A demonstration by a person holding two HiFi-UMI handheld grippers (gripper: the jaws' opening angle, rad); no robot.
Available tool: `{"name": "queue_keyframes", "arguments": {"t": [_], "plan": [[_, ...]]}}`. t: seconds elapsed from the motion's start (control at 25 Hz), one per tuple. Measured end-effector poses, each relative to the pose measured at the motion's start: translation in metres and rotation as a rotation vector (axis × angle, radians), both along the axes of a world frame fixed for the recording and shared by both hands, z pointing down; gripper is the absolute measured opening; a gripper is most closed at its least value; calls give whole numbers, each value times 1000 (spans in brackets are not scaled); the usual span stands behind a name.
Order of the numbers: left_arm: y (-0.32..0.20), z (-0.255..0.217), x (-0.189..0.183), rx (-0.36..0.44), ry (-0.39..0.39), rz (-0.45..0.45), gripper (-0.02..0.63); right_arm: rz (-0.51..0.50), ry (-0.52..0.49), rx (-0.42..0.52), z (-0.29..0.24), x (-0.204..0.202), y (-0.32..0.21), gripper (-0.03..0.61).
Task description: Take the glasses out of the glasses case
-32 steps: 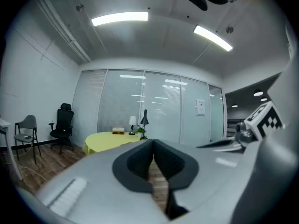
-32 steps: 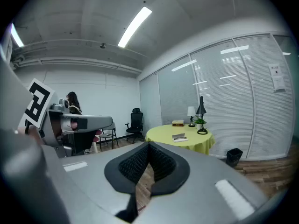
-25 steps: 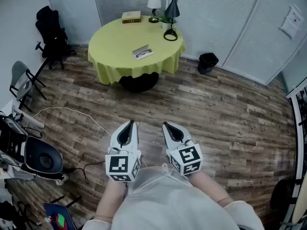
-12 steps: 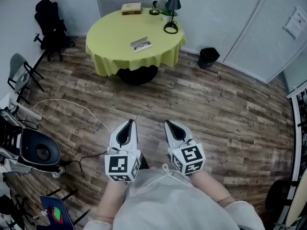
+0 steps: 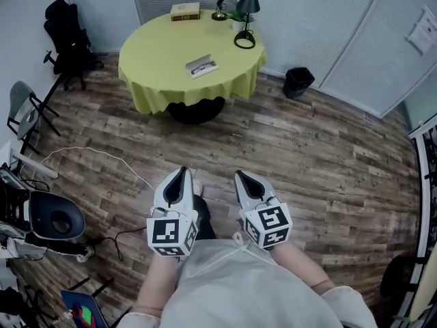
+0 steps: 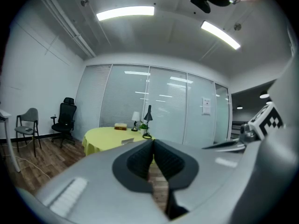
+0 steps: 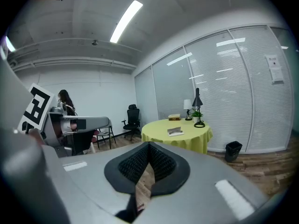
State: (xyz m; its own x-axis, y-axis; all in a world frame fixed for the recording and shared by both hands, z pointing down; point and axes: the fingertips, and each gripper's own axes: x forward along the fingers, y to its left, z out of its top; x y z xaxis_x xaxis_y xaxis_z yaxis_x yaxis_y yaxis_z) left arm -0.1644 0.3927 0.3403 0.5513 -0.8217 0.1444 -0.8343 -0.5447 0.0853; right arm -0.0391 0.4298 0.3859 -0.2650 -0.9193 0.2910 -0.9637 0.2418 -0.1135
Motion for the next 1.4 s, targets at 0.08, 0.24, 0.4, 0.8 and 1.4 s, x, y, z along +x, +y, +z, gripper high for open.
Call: {"name": "queue_keyframes", "arguments": {"t": [0.08, 0.24, 0.4, 0.8, 1.4], "plan": [[-27, 5, 5, -4, 5, 23, 6, 22, 5, -3, 4, 4, -24, -2], [-96, 10, 12, -16, 22, 58, 6, 60, 27, -14, 8, 10, -84, -1], [-177, 12, 23, -31, 20, 100, 6, 99, 33, -42, 11, 20, -160, 0], [-370, 17, 30, -62, 39, 163, 6, 153, 69, -77, 11, 26, -344, -1], [-507, 69, 60, -168, -46, 130, 6, 93, 24, -164, 52, 61, -501, 0]]}}
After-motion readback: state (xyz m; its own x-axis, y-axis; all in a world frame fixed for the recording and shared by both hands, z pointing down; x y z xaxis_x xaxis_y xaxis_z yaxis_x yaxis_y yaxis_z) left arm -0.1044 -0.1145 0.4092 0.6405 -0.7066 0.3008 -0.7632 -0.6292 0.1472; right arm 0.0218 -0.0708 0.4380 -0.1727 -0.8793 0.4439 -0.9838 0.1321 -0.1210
